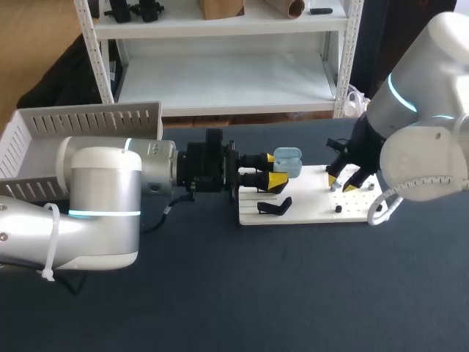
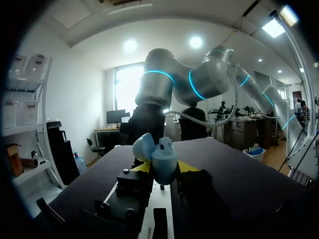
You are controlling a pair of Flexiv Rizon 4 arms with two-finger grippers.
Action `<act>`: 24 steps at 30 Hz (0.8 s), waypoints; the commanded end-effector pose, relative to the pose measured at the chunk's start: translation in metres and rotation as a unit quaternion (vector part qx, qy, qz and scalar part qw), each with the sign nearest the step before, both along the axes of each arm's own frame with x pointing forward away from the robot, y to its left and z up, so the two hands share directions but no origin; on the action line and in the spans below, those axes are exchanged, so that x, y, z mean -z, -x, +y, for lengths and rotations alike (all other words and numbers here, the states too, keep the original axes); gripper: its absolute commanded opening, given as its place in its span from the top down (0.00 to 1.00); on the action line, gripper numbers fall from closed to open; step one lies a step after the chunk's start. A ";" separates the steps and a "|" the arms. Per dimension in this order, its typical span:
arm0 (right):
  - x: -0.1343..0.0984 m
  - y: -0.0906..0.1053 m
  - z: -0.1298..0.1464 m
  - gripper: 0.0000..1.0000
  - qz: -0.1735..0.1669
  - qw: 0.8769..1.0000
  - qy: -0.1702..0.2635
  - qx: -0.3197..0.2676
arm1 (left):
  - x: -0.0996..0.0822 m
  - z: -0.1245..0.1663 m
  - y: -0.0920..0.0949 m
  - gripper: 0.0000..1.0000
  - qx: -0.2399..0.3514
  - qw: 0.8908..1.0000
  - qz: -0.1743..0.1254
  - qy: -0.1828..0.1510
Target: Pick up each earbud case from the left stands, insert the matching earbuds, close the lid, and place the case in the box.
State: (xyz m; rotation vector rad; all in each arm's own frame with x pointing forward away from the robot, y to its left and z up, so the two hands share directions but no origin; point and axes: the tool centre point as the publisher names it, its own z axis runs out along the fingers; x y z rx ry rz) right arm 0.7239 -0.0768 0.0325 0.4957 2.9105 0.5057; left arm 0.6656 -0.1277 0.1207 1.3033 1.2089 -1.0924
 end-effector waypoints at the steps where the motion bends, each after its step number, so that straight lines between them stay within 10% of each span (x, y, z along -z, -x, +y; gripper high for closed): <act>1: 0.002 -0.002 0.000 0.71 0.002 1.000 -0.001 -0.001 | 0.001 0.000 0.000 1.00 -0.002 1.000 -0.001 0.002; 8: 0.003 -0.003 0.001 0.75 0.004 1.000 -0.001 -0.003 | 0.001 0.000 0.000 1.00 -0.002 1.000 -0.001 0.002; 13: 0.004 -0.004 0.002 1.00 0.006 1.000 -0.002 -0.004 | 0.001 0.000 0.000 1.00 -0.002 1.000 -0.001 0.002; 24: -0.016 0.006 -0.002 1.00 0.004 1.000 0.000 -0.002 | 0.001 0.000 0.000 1.00 -0.002 1.000 -0.001 0.002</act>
